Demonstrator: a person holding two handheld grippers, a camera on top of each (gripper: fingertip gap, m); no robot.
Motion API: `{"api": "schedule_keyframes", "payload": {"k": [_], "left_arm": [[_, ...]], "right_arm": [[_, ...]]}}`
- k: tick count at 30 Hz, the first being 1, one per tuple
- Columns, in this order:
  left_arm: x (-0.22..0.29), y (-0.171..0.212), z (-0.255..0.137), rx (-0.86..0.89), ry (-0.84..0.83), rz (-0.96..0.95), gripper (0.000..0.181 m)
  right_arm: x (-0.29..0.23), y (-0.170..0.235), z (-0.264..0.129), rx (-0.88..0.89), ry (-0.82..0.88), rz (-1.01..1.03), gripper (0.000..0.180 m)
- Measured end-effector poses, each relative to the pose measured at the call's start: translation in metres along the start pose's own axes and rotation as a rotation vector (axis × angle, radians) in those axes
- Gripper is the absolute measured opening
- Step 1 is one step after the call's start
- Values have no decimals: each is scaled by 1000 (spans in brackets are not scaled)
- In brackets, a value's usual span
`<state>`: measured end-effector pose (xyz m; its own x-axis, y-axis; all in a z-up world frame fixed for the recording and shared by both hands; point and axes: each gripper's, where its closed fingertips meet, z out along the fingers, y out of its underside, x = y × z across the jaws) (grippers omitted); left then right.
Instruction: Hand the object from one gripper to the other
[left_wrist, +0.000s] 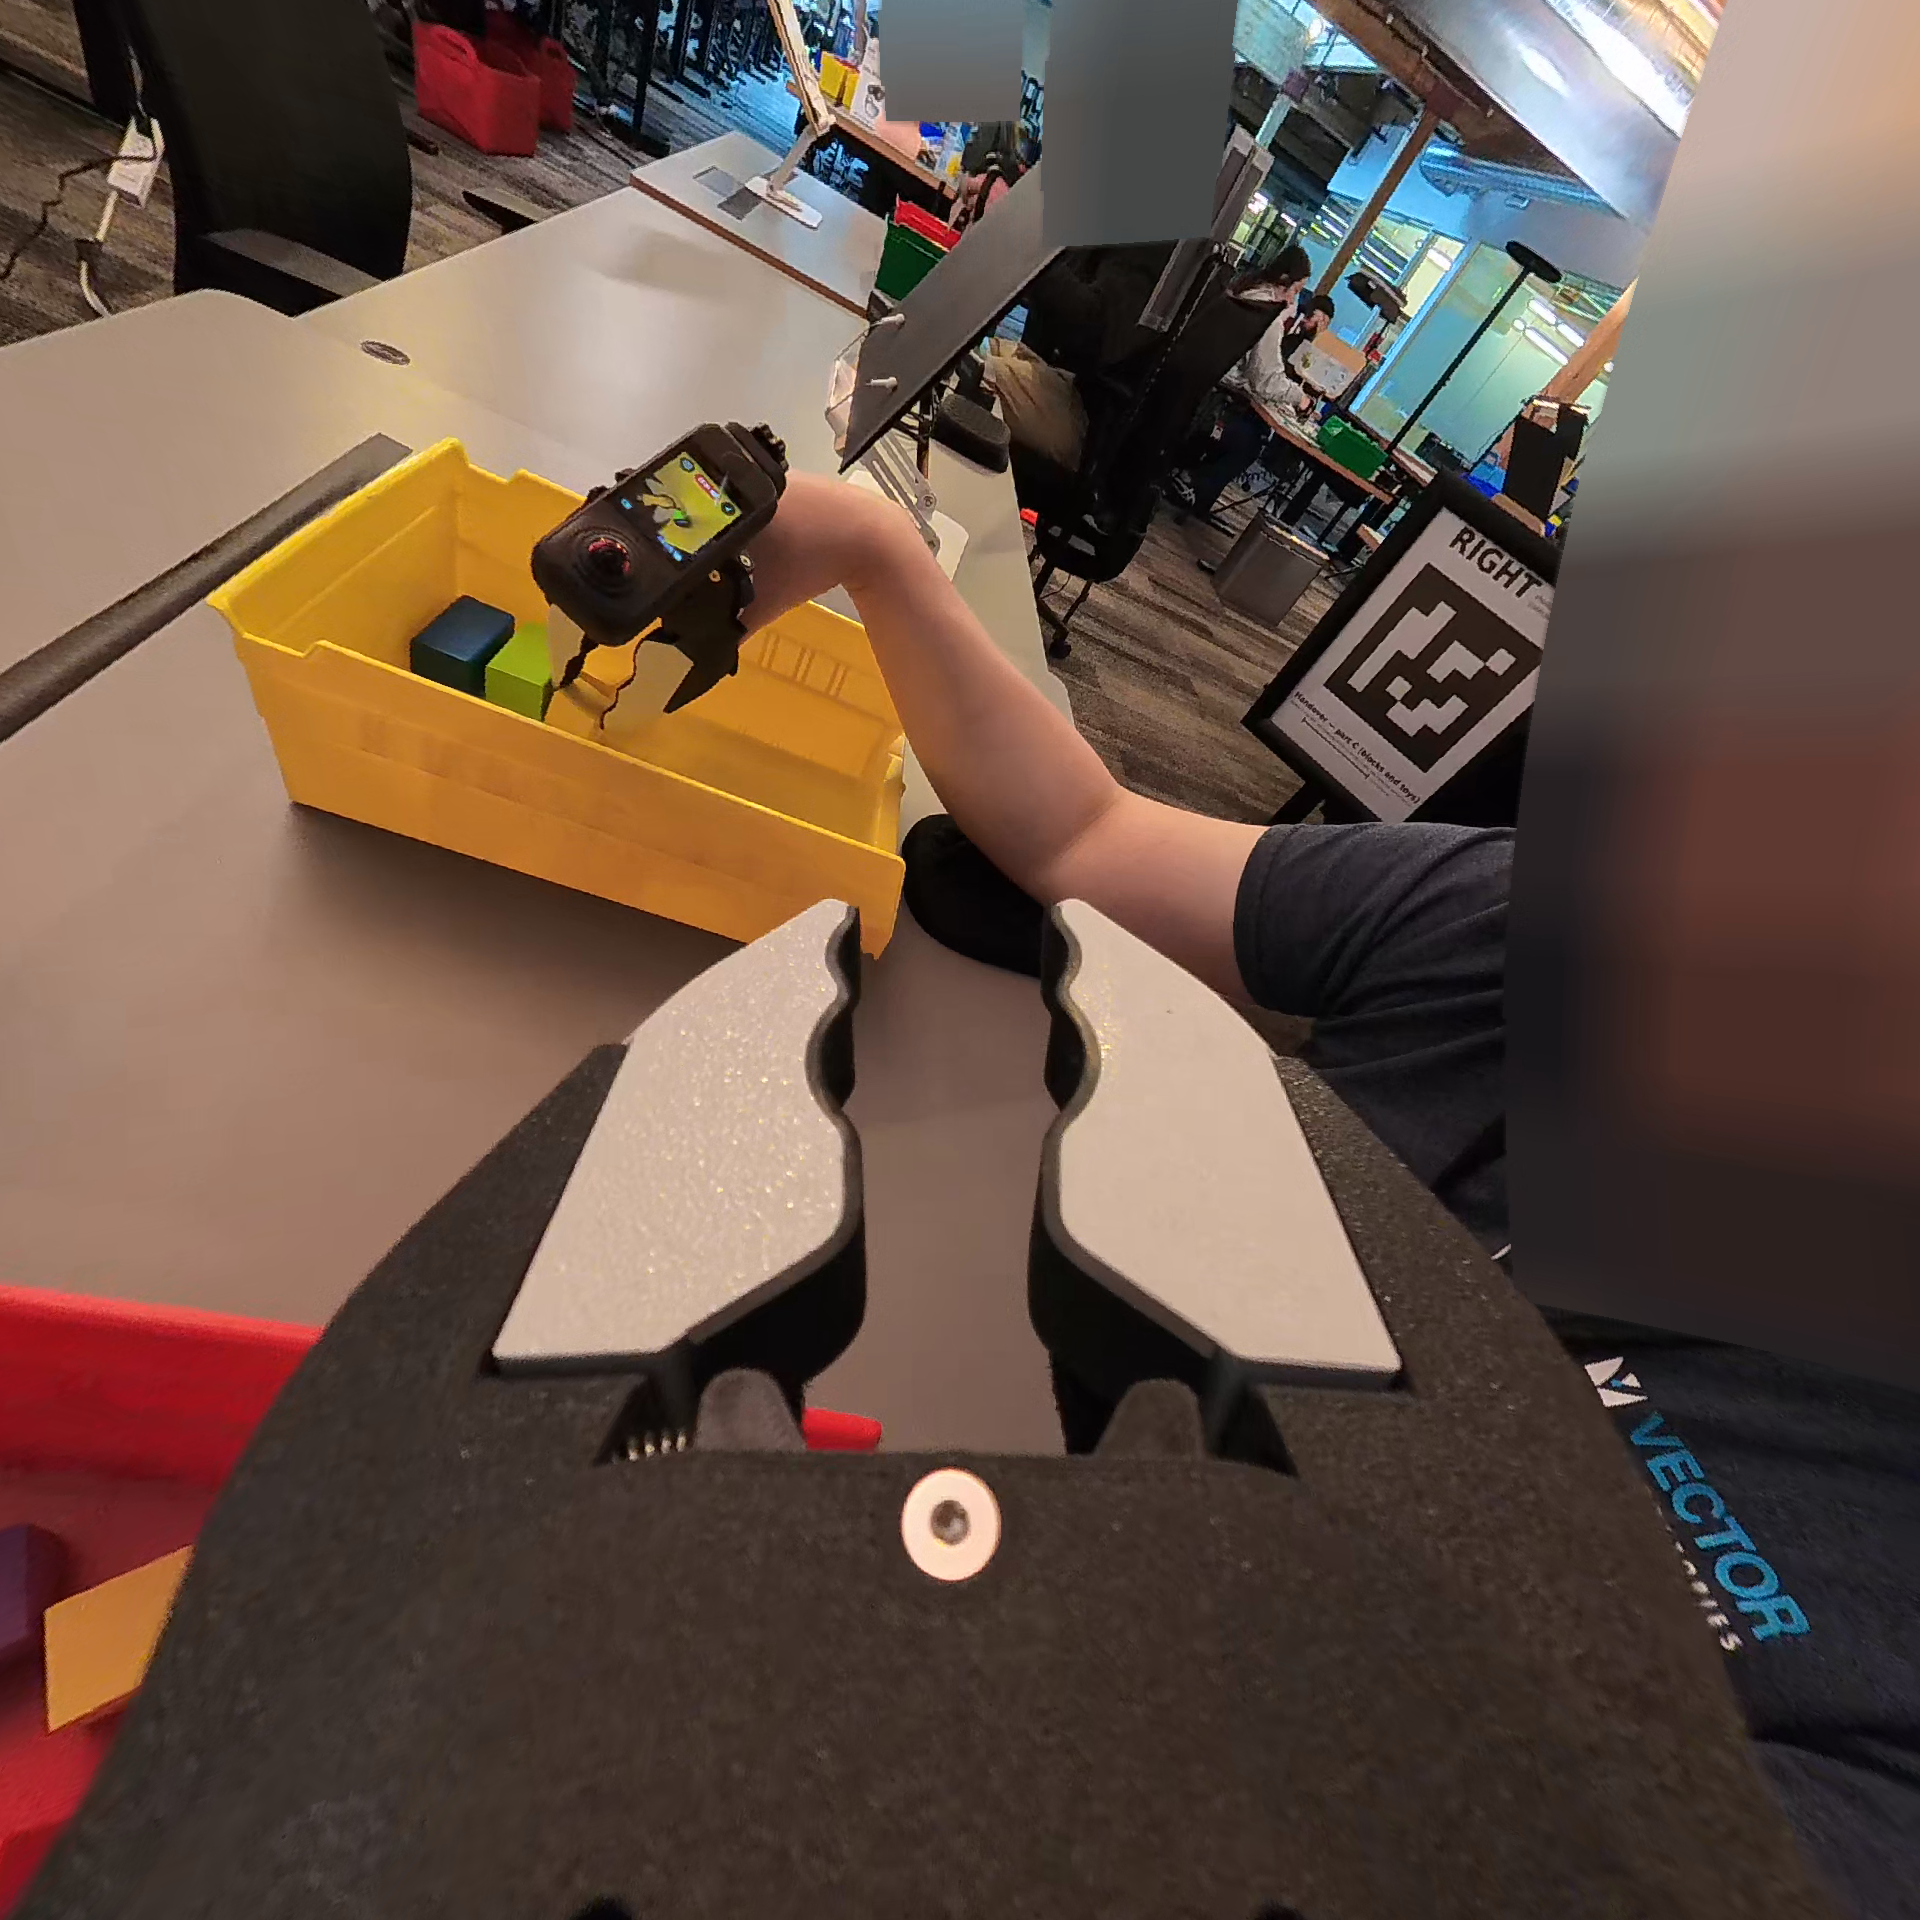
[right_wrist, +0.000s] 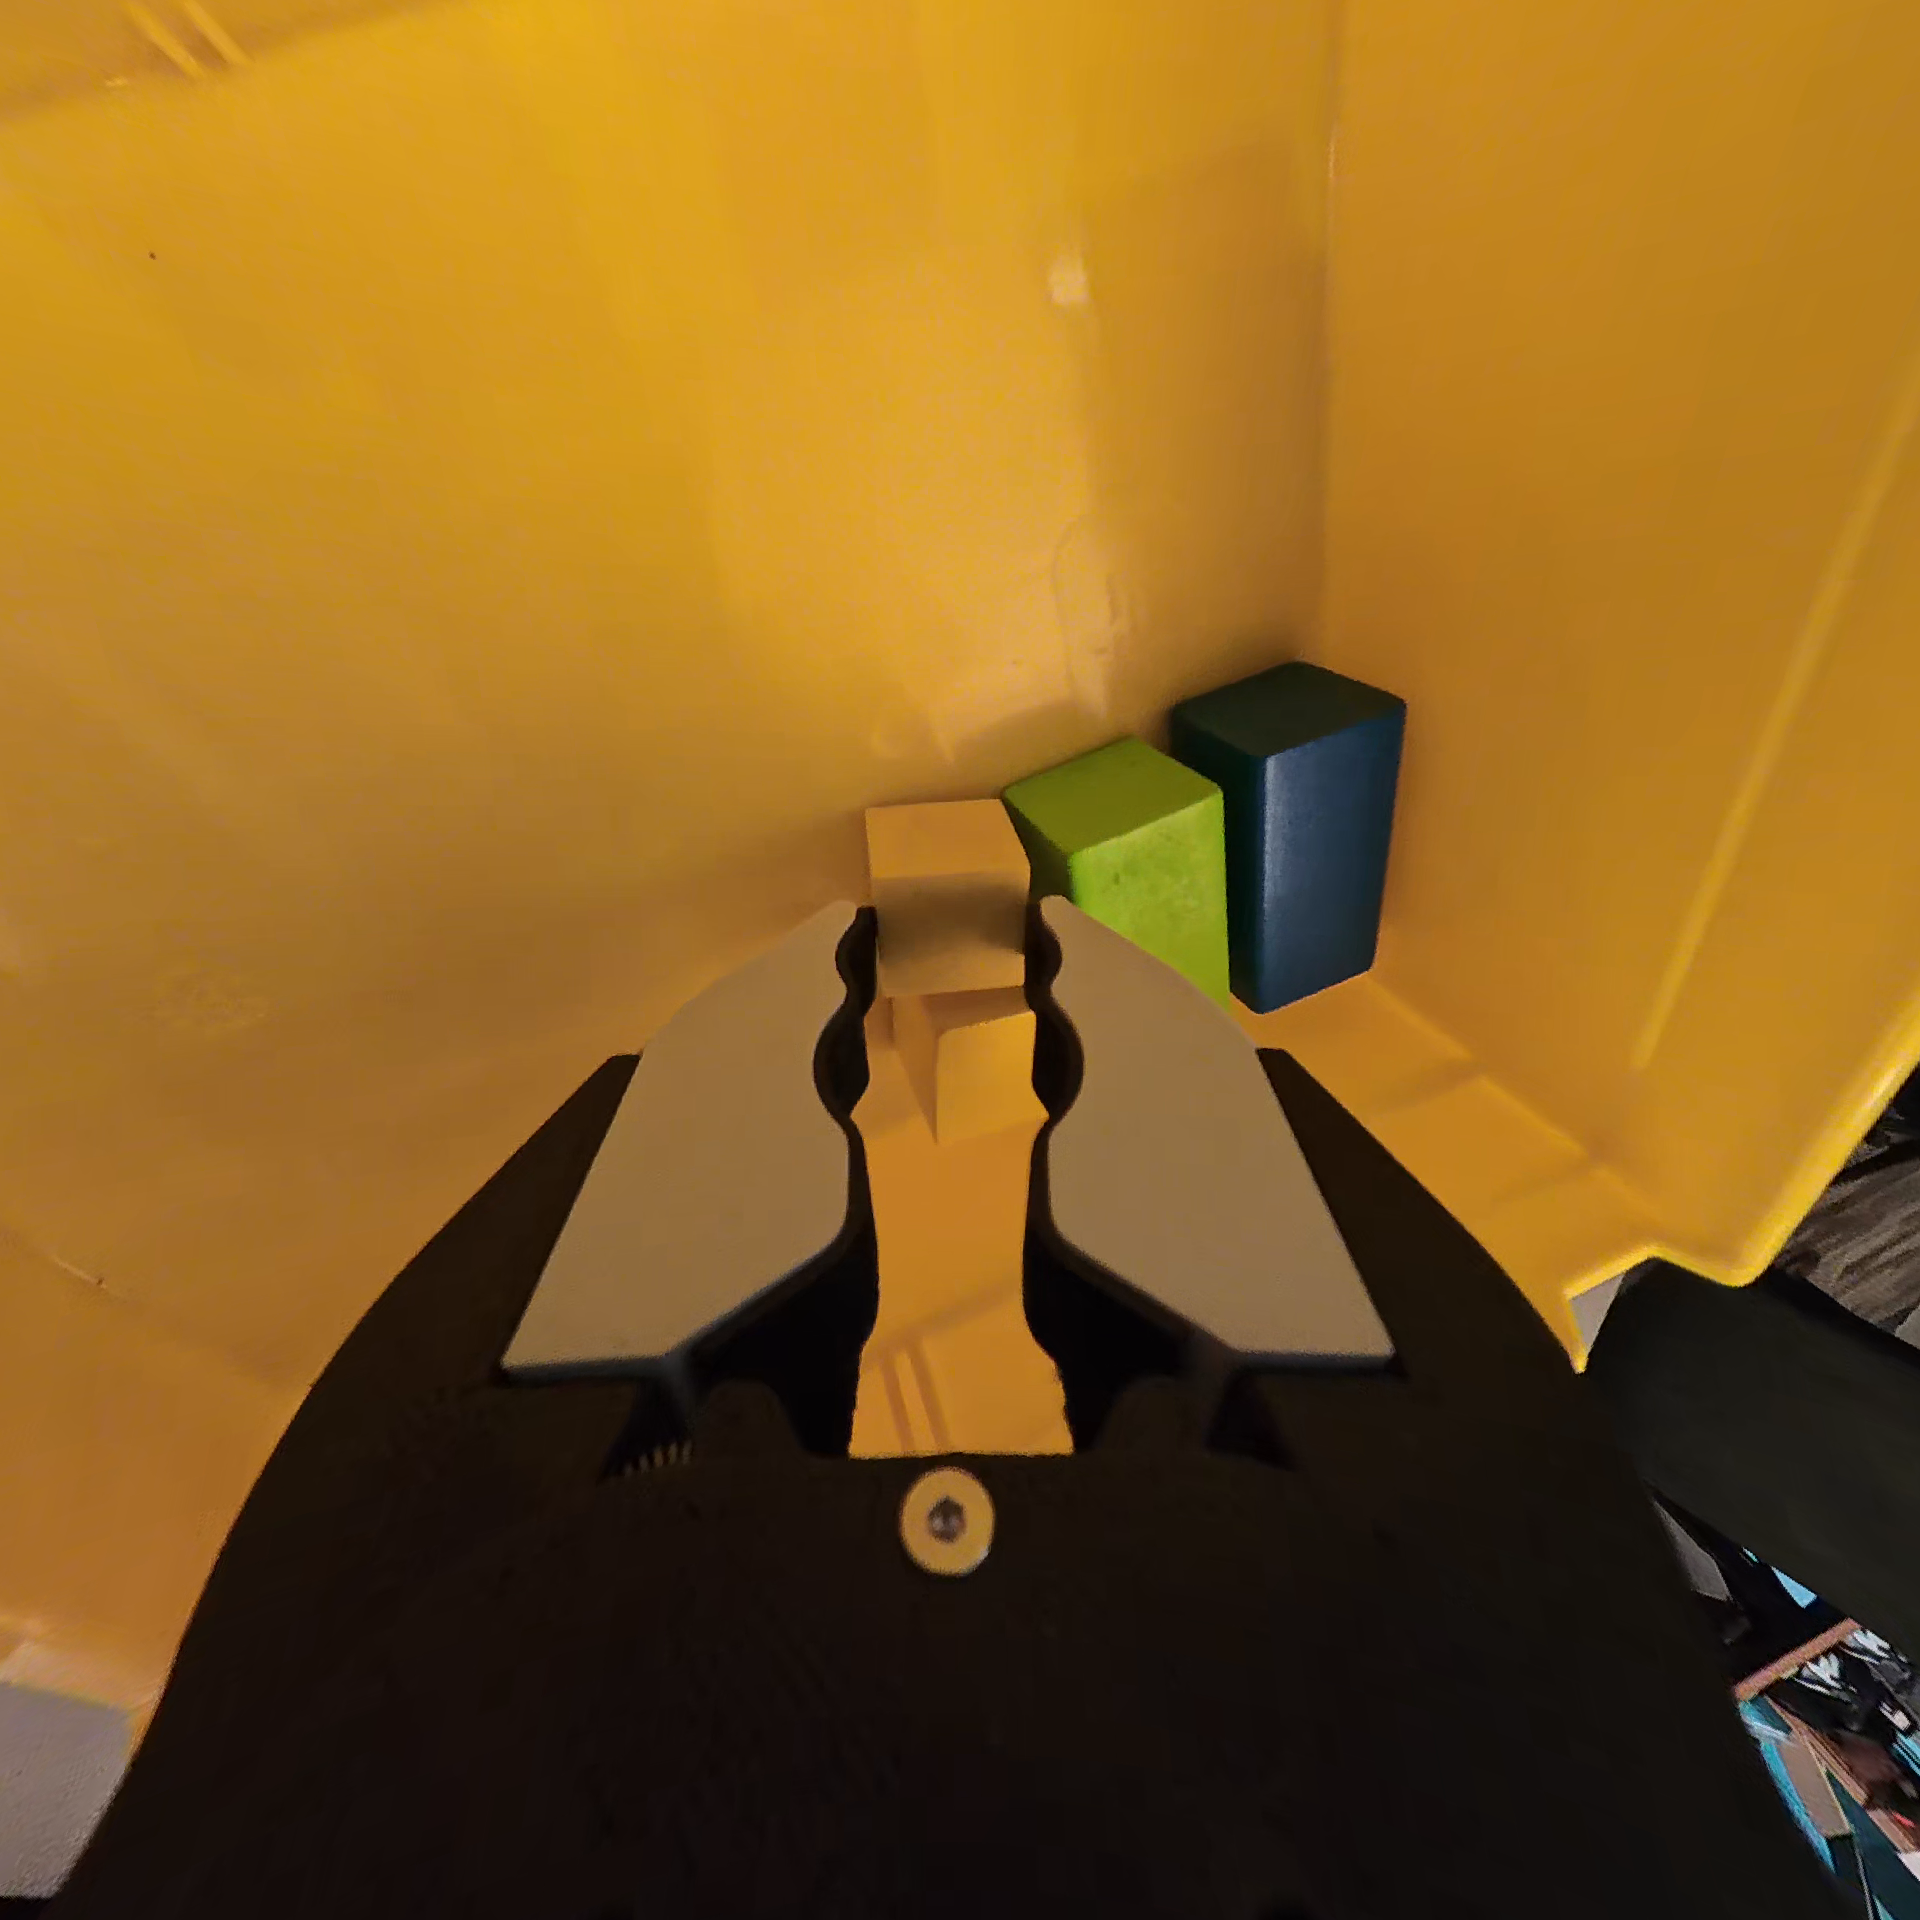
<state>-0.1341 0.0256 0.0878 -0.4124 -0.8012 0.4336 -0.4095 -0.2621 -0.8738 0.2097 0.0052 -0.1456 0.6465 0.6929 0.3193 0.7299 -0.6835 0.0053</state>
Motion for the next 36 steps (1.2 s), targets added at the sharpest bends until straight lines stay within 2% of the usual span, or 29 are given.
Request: {"api": "schedule_keyframes", "payload": {"k": [6, 13, 21, 31, 33, 36], "left_arm": [[-1, -2, -9, 17, -9, -3, 32], [-9, -5, -35, 67, -69, -7, 32], [-7, -9, -47, 102, -73, 4, 30], [-7, -4, -46, 73, -75, 8, 30], [-12, 0, -49, 52, -116, 2, 30], [-45, 22, -62, -55, -311, -30, 30]], "right_arm": [[4, -1, -6, 16, 32, -1, 29], [3, -1, -31, 60, 64, 16, 28], [2, 0, -4, 18, 13, 8, 28], [2, -3, -7, 44, 18, 19, 32], [5, -1, -14, 42, 46, 23, 32], [9, 0, -34, 76, 94, 35, 32]]}}
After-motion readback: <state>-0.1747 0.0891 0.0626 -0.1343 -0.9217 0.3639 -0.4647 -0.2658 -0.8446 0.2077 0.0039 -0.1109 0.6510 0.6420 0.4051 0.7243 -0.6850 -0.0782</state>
